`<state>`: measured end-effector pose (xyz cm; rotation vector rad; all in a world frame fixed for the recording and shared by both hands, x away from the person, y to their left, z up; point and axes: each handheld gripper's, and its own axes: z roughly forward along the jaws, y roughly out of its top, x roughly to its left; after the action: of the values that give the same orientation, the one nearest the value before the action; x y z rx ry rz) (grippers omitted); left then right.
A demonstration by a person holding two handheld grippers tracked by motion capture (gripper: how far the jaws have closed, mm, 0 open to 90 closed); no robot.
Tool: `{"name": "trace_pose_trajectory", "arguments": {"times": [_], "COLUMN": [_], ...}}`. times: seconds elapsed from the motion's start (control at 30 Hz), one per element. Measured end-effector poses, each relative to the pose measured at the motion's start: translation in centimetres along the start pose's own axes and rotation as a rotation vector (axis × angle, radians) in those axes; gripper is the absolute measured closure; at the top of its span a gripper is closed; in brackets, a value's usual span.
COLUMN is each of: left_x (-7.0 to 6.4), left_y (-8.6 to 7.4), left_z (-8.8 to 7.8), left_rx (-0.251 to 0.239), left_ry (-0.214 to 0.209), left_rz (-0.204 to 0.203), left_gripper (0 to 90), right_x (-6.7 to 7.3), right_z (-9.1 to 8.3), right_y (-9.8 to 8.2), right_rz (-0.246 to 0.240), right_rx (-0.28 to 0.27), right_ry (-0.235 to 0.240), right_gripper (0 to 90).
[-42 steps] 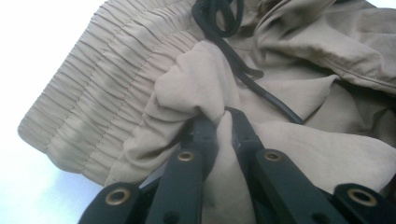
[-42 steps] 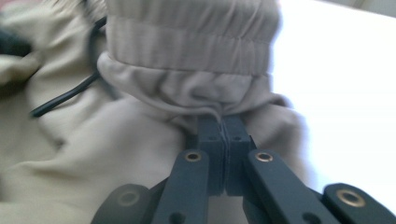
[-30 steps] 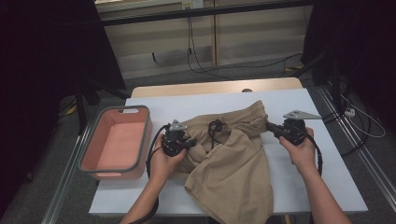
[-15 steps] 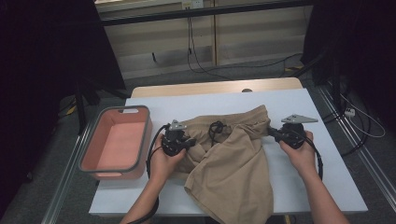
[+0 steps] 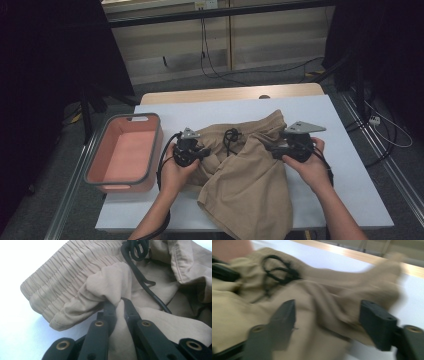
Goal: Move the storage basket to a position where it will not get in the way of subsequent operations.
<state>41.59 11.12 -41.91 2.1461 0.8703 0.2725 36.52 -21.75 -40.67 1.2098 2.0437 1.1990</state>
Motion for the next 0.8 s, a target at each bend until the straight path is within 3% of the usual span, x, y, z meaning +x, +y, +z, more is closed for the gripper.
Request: {"name": "trace_pose_trajectory", "arguments": {"times": [0.07,0.17,0.3,0.33,0.4,0.5,0.57,0.8], "left_x": [-0.1,-0.2,-0.3,-0.3,-0.2,-0.1,-0.1,0.2], "left_y": [0.0,0.0,0.0,-0.1,-0.2,-0.3,-0.3,-0.3], "left_z": [0.0,-0.1,-0.3,-0.3,-0.3,-0.5,-0.6,-1.0], "left_rx": [0.004,-0.001,0.0,0.0,0.0,0.006,0.008,0.003], "left_ry": [-0.001,-0.003,-0.006,-0.006,-0.009,-0.008,-0.004,-0.002], "left_rz": [0.005,0.0,0.003,0.003,-0.006,-0.006,-0.001,-0.009], "left_gripper": [84.3,84.3,84.3,84.4,84.4,84.4,84.4,84.4], "right_x": [1.3,2.9,3.5,3.5,3.5,3.3,2.7,1.1], "right_z": [0.9,2.6,5.4,5.8,6.5,6.6,6.2,3.7], "right_y": [0.4,0.5,-0.2,-0.4,-0.9,-1.2,-1.1,-1.1], "right_rz": [-0.021,-0.057,-0.098,-0.093,-0.104,-0.12,-0.088,-0.061], "right_rx": [0.006,0.029,0.094,0.106,0.158,0.188,0.186,0.14], "right_ry": [0.03,0.026,-0.005,0.001,0.041,0.04,0.062,0.051], "right_gripper": [20.9,16.8,23.2,27.0,51.4,75.1,82.5,84.7]}}
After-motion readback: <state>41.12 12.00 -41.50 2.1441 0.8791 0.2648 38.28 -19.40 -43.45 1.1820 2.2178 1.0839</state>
